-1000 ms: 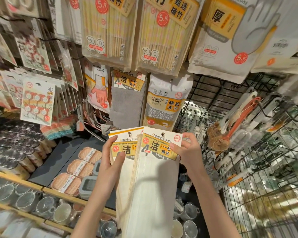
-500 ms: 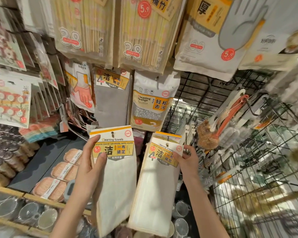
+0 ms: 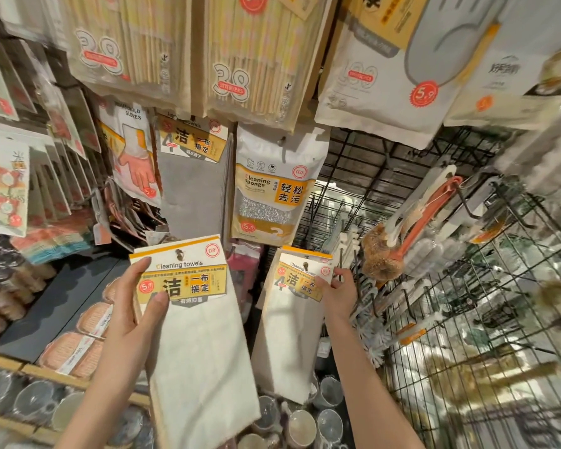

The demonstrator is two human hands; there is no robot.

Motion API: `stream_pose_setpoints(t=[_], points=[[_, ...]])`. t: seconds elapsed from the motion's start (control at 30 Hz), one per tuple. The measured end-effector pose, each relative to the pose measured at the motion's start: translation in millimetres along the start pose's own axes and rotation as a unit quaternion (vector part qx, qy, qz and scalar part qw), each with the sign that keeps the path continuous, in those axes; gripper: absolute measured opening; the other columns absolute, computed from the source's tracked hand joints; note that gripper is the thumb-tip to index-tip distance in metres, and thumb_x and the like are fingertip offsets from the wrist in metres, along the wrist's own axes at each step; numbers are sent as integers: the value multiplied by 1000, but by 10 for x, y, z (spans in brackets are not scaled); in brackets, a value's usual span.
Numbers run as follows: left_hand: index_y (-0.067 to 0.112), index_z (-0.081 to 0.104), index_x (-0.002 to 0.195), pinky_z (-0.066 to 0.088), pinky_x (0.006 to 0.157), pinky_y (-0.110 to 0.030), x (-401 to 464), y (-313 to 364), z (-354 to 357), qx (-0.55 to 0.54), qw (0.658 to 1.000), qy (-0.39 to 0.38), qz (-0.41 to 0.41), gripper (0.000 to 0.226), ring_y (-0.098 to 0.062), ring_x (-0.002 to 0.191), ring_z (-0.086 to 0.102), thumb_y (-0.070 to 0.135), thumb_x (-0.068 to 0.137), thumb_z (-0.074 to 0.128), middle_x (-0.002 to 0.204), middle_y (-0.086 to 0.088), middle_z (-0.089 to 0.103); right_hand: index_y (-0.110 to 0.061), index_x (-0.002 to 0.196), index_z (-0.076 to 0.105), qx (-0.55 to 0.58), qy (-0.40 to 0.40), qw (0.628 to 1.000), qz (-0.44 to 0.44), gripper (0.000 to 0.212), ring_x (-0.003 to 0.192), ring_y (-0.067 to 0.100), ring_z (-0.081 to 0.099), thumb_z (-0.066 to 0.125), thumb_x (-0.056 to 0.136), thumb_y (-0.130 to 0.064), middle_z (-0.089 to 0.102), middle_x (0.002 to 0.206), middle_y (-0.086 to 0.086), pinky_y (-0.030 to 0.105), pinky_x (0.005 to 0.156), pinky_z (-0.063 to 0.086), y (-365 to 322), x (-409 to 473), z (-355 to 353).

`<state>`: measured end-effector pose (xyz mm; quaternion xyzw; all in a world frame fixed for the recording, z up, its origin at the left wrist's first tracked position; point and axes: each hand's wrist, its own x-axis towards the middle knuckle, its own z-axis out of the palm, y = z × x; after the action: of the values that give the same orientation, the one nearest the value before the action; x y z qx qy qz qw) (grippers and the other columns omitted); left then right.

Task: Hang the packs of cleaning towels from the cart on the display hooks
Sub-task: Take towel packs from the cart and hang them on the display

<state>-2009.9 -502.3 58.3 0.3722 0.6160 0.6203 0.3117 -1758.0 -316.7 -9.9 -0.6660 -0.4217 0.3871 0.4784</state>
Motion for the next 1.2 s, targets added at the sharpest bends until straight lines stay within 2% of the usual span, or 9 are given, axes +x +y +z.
stream_pose_setpoints(t=[0.2, 0.37, 0.57, 0.7, 0.8, 0.87, 0.97, 1.07, 1.2], points=[[66, 42, 115, 40, 82, -20, -35, 4, 31, 7, 1000, -4, -13, 42, 23, 103, 48, 38, 87, 53, 115, 45, 48, -16, 101, 53, -27, 23, 999, -7, 29, 83, 22, 63, 69, 82, -2, 67, 98, 13, 29, 62, 50, 53, 96, 110], [60, 41, 116, 37, 83, -14, -35, 21, 65, 30, 1000, 0, 9, 47, 30, 103, 42, 23, 92, 54, 115, 46, 44, -14, 92, 52, -9, 52, 998, -17, 25, 90, 30, 65, 66, 81, 4, 65, 92, 10, 46, 76, 55, -3, 155, 239], [57, 40, 122, 36, 87, -14, -49, 13, 58, 51, 998, -17, 23, 48, 30, 108, 40, 28, 87, 55, 120, 44, 42, -5, 108, 57, -68, 65, 995, -14, 30, 78, 19, 58, 70, 80, -3, 68, 99, 12, 26, 64, 42, -91, 287, 294], [58, 40, 121, 37, 87, -18, -76, -5, 50, 57, 998, -15, 20, 50, 24, 108, 45, 23, 89, 57, 126, 27, 50, -3, 110, 59, -76, 53, 996, -11, 29, 92, 27, 64, 65, 82, -2, 68, 104, 12, 30, 72, 47, -76, 293, 260], [55, 38, 124, 41, 85, -13, -88, 6, 71, 46, 999, -15, 12, 54, 11, 114, 50, 19, 89, 57, 130, 14, 53, -4, 122, 57, -108, 22, 994, -26, 37, 100, 24, 60, 60, 85, -4, 65, 109, 10, 28, 77, 44, -103, 248, 173], [55, 30, 129, 42, 81, -5, -95, 23, 100, 30, 999, -19, 5, 63, 17, 109, 51, 14, 90, 57, 129, 15, 54, -7, 135, 49, -114, -12, 993, -35, 49, 117, 21, 54, 60, 88, -5, 59, 124, 8, 31, 91, 44, -134, 152, 85], [57, 21, 131, 39, 74, 3, -117, 48, 141, 12, 1000, -25, 8, 70, 30, 98, 47, 15, 89, 58, 118, 36, 53, -10, 137, 47, -74, -44, 995, -58, 52, 128, 21, 46, 62, 88, -5, 52, 137, 6, 30, 99, 40, -238, -65, -41], [52, 27, 131, 39, 73, 3, -145, 66, 182, 8, 999, -33, 21, 65, 27, 100, 49, 14, 89, 58, 107, 51, 51, -12, 130, 54, -42, -111, 989, -90, 44, 125, 16, 48, 64, 88, -8, 54, 133, 2, 30, 102, 40, -444, -344, -74], [49, 34, 131, 40, 77, 2, -189, 48, 215, -14, 999, -34, 11, 62, 17, 107, 53, 11, 90, 60, 122, 26, 60, -16, 116, 64, 16, -202, 974, -105, 26, 111, 11, 58, 62, 90, -12, 64, 118, -3, 33, 95, 49, -684, -843, 21]])
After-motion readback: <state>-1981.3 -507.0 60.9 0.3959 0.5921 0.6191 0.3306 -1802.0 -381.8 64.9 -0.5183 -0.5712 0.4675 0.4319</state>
